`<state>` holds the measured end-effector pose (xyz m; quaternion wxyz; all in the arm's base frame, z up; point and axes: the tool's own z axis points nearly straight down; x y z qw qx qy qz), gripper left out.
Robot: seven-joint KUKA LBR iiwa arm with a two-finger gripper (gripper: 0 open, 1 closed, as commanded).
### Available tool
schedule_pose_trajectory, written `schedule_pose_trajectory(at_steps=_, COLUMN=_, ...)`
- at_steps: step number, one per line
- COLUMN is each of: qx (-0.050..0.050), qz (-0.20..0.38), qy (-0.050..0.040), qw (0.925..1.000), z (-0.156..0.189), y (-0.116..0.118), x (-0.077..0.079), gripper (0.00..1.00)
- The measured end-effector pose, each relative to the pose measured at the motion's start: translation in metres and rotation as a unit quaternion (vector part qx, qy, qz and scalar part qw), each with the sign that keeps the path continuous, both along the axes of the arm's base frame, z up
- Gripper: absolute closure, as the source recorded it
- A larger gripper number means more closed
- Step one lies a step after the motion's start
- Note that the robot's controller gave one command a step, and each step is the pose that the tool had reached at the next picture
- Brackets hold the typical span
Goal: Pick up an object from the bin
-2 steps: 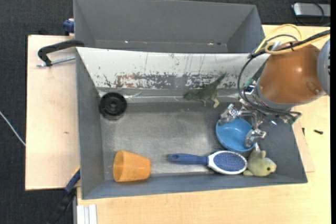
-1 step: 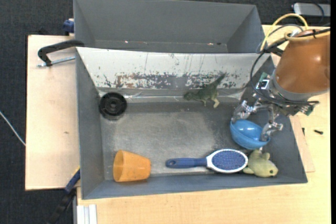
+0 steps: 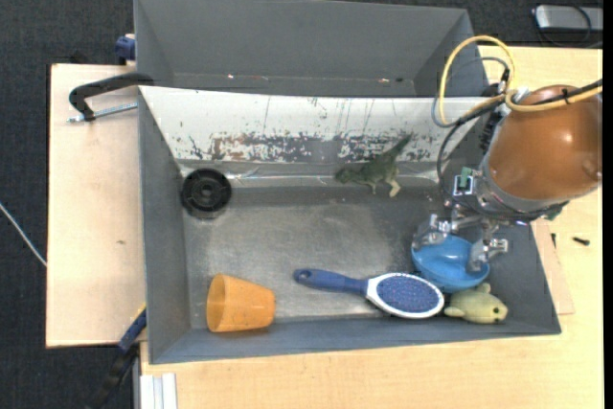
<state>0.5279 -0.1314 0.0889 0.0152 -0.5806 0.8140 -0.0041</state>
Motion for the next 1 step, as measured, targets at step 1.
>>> schedule_pose_trajectory(at_steps=1, qx=0.001, qz=0.037, qy=0.0079, qw=0.9993, z=0.0220, y=-0.0127, x=-0.0135, gripper=0.00)
